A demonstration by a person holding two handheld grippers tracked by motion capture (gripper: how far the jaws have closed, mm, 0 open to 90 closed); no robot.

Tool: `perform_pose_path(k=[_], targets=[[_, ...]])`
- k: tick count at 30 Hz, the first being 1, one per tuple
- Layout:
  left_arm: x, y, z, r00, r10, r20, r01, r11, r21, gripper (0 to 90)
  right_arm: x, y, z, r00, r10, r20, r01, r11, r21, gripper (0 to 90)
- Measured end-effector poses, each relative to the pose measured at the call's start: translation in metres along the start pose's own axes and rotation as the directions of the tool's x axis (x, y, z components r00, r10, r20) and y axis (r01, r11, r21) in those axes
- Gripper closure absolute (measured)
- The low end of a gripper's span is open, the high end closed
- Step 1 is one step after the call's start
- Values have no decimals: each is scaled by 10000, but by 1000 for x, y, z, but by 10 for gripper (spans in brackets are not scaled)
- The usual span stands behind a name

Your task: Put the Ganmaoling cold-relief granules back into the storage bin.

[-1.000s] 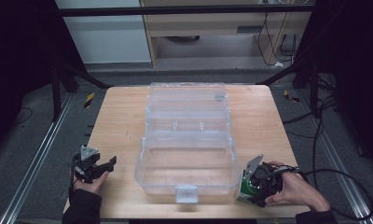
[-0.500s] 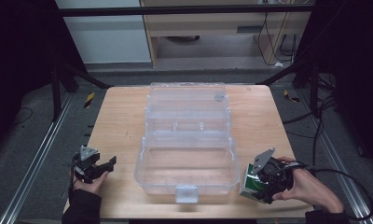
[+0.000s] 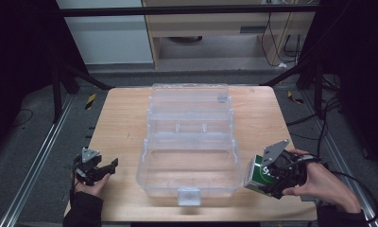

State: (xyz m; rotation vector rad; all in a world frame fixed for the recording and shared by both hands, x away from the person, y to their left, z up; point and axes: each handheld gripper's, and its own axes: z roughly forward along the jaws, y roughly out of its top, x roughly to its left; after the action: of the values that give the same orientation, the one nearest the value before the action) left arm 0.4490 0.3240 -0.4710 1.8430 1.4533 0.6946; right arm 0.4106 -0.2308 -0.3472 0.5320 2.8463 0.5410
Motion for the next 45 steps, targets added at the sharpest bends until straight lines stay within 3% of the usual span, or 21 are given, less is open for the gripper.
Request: perform_pose_path(k=[9,19,32,45], targets=[[0,0,0,10000,12,10,-12,10000,16,302,1,18,-25,9992,-320,244,327,9990,-295,163],[0,0,0,10000,6,12,-6,10000,15,302,2,45,-36,9956,-877,333,892,9950,-453,162],[0,0,0,10000,-26,31,26,10000,-20,303,1,86,-19,9915,-1299,96,1303,9888,-732,162],[1,0,0,10000,-29,35,29,10000,-23,303,0,103,9,9895,-1438,-126,1428,9879,-603,162]])
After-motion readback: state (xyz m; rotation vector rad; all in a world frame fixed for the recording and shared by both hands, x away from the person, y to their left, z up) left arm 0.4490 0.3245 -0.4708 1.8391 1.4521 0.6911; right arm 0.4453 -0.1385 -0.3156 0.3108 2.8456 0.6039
